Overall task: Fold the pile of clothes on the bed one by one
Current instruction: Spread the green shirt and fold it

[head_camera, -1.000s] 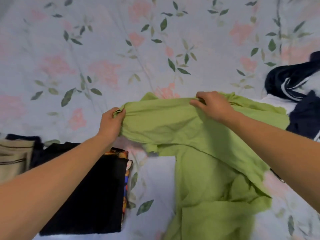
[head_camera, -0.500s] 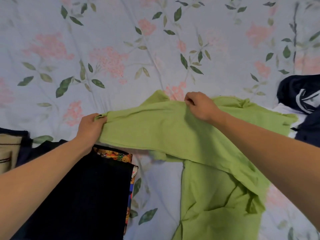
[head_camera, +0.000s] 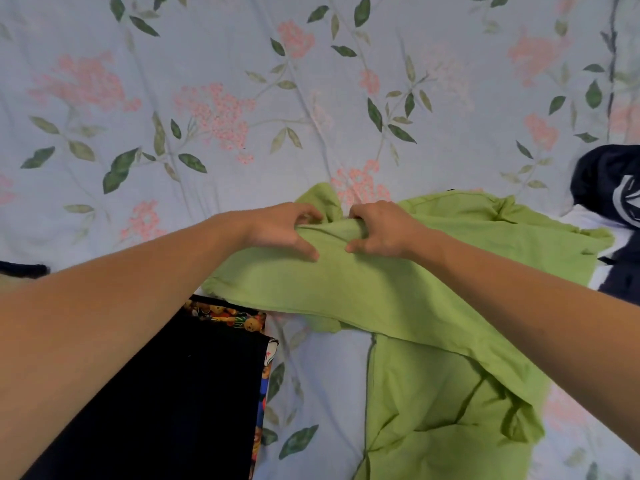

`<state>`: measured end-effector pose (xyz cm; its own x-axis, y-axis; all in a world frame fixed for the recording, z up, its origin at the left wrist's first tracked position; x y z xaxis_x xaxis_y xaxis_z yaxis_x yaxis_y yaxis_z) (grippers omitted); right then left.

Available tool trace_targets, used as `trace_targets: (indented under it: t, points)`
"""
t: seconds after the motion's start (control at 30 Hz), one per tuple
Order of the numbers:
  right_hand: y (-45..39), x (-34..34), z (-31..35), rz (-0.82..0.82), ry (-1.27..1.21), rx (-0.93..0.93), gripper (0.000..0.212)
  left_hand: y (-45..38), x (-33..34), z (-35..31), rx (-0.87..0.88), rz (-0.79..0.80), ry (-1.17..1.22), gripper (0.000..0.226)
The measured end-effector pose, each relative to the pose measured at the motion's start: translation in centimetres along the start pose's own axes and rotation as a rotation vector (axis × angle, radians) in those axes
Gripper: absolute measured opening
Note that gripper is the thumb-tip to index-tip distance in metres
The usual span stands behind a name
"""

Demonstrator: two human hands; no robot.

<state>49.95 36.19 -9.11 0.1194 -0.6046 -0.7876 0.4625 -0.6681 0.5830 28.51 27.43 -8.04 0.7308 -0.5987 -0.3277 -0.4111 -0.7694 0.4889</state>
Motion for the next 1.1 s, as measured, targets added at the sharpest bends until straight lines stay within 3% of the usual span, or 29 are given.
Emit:
trace_targets:
  t: [0.07,0.17,0.37,0.6,0.8,0.9,1.0,1.1]
  points:
    - [-0.1,-0.4,-0.6,0.078,-0.071,-0.018,0.023,-0.4,-0.6,0.2,-0.073,0.12,-0.05,0.069]
    - [-0.2,-0.8,-1.0,0.095,-0.143,-0.026,0.018,-0.1,-0.7,1.0,-0.131,0.241,-0.04,0.045]
    - [0.2,-1.1,-2.0,0.135,-0.184,-0.05,0.014,1.5,-0.9,1.4,-0.137,0.271,-0.113,0.023]
    - [0.5,-1.6,-1.0,0.097,-0.122,-0.038,0.018,6.2,-4.9,0.3,-0.099,0.141,-0.009,0.027]
    - [0.2,-1.8,0.0,0.076,-0.087,-0.037,0.021,9.9,-9.0,2.0,-0.26,0.211,-0.108,0.032]
    - [-0.2,-1.1,0.4,0.021,-0.111,-0.017,0.024,10.8,-10.0,3.8,-0.291,0.12,-0.206,0.027]
    - [-0.5,0.3,0.9,-0.179,-0.048,-0.017,0.011,11.6,-9.1,6.6,-0.219,-0.103,-0.43,0.022]
    - [-0.4,1.8,1.7,-0.368,-0.006,-0.038,0.024,12.3,-6.9,8.6,-0.098,-0.348,-0.471,0.029]
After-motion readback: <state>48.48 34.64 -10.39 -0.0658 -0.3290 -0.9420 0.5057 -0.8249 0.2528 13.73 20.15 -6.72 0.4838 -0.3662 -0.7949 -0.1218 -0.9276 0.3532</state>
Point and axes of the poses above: each hand's wrist, its own y-axis away from the middle knuckle, its own x-axis out of the palm, z = x × y, the point moved 1 cm from there along -y, towards the middle knuckle, and after that the axes turned 15 degrees about x, right-handed, at the moved point
